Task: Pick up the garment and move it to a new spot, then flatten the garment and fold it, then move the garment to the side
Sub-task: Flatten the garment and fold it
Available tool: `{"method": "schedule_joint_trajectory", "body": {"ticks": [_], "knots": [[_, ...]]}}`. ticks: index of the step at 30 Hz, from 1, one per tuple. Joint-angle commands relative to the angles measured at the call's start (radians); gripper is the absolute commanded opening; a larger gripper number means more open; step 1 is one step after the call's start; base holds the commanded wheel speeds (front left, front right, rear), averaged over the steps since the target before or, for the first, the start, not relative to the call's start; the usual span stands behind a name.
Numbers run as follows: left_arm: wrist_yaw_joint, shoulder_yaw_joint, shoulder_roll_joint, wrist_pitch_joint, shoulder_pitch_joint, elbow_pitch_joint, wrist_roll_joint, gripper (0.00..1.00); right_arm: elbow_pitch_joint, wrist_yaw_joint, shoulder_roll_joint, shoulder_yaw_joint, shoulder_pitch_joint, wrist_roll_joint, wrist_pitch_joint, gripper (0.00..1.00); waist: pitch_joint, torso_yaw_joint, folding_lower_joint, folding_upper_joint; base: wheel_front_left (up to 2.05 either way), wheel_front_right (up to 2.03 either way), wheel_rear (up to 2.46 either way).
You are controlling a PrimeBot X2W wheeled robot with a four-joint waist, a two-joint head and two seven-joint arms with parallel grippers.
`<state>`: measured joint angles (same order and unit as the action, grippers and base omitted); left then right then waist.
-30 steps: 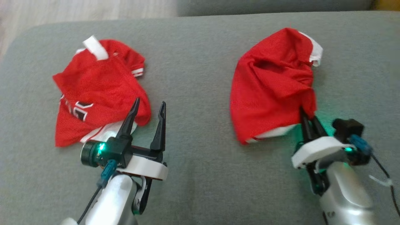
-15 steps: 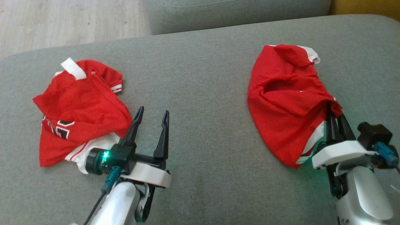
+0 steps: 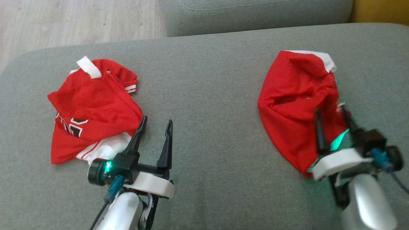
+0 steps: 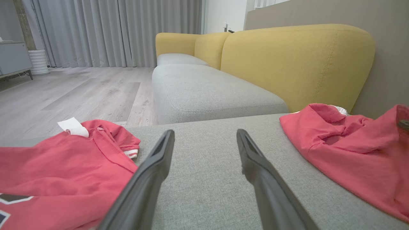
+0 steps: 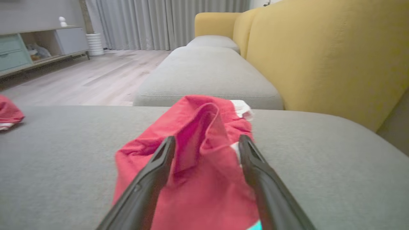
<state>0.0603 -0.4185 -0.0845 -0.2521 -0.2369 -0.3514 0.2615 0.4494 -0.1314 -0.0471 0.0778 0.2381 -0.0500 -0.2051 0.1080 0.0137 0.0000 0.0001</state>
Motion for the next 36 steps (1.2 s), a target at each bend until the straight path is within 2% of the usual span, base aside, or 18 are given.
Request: {"method": "schedule_joint_trajectory", "body": {"ticks": [1,6,11,16,22,27,36], "knots": [[-0.003,0.037,-0.005,-0.010,-0.021,0.029,-0.003,1.00,-0.043,0.001,-0.003,-0.057,-0.004,0.025,-0.018,1.00,-0.001,-0.002,0.0000,-0.0001,0.00,0.00,0.00],[-0.001,0.041,-0.007,-0.010,-0.013,0.026,-0.006,1.00,-0.083,0.001,-0.003,-0.157,-0.060,0.099,-0.038,1.00,-0.012,-0.016,0.0000,-0.0001,0.00,0.00,0.00],[0.000,0.040,-0.004,-0.010,-0.004,0.025,-0.007,1.00,-0.098,0.001,-0.003,-0.176,-0.110,0.135,-0.048,1.00,-0.024,-0.030,0.0000,-0.0001,0.00,0.00,0.00],[0.000,0.040,-0.004,-0.010,-0.002,0.030,-0.009,1.00,-0.076,0.001,-0.003,-0.059,-0.100,0.150,-0.052,1.00,-0.019,-0.038,0.0000,-0.0001,0.00,0.00,0.00],[-0.004,0.035,-0.003,-0.010,-0.018,0.032,-0.013,1.00,0.048,0.001,-0.003,0.095,-0.013,0.163,-0.041,1.00,0.012,-0.031,0.0000,-0.0001,0.00,0.00,0.00],[-0.008,0.029,-0.002,-0.010,-0.032,0.027,-0.015,1.00,0.181,0.001,-0.003,0.155,0.084,0.197,-0.035,1.00,0.042,-0.016,0.0000,-0.0001,0.00,0.00,0.00],[-0.010,0.032,-0.011,-0.010,-0.050,0.024,-0.017,1.00,0.342,0.001,-0.003,0.208,0.198,0.211,-0.052,1.00,0.070,-0.004,0.0000,-0.0001,0.00,0.00,0.00]]}}
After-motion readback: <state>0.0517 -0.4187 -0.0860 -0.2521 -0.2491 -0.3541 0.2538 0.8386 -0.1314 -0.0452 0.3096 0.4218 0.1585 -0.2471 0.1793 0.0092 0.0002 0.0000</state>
